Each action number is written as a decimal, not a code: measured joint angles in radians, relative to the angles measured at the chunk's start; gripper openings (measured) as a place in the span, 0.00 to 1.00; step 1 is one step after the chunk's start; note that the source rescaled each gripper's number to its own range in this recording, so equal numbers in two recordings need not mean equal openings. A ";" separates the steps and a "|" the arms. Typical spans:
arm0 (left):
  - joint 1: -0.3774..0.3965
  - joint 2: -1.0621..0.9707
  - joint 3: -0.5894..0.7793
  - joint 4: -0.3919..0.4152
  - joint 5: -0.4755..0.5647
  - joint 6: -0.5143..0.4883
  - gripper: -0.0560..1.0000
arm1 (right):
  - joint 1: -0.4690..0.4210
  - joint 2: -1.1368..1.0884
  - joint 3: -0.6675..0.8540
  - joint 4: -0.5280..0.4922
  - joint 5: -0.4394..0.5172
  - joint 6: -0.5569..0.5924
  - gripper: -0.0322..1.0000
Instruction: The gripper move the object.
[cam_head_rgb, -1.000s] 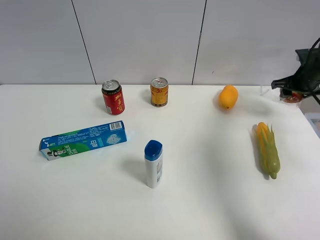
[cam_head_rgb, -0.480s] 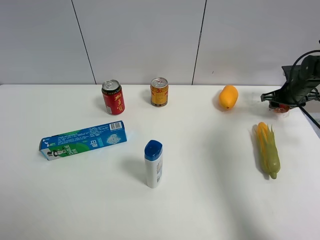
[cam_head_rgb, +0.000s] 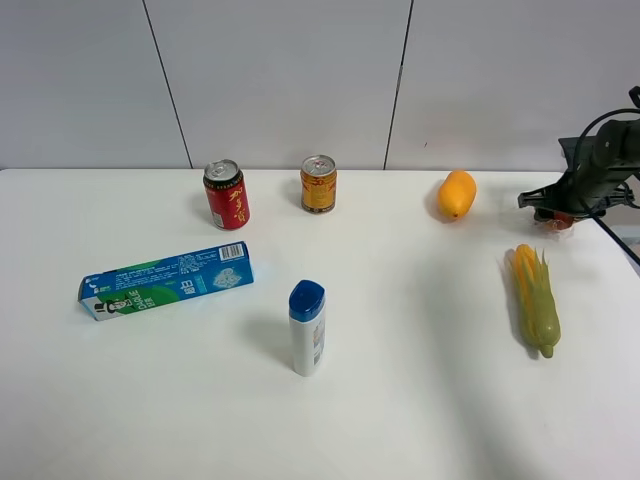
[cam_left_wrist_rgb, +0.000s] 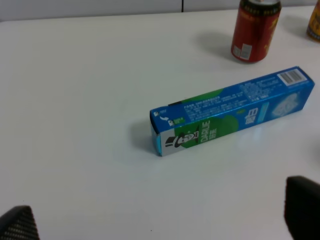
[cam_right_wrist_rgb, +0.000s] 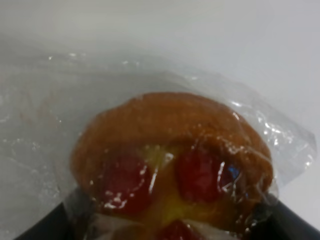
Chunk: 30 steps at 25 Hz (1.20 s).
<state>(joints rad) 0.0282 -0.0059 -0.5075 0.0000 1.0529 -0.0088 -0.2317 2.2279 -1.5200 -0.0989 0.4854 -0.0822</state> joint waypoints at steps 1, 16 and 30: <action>0.000 0.000 0.000 0.000 0.000 0.000 1.00 | 0.000 0.001 0.000 0.000 -0.001 0.000 0.05; 0.000 0.000 0.000 0.000 0.000 0.000 1.00 | 0.000 0.000 0.000 -0.027 0.019 -0.010 0.95; 0.000 0.000 0.000 0.000 0.000 0.000 1.00 | 0.000 -0.413 0.000 0.105 0.573 -0.128 1.00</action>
<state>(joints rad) 0.0282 -0.0059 -0.5075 0.0000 1.0529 -0.0088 -0.2317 1.8146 -1.5200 0.0057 1.0582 -0.2100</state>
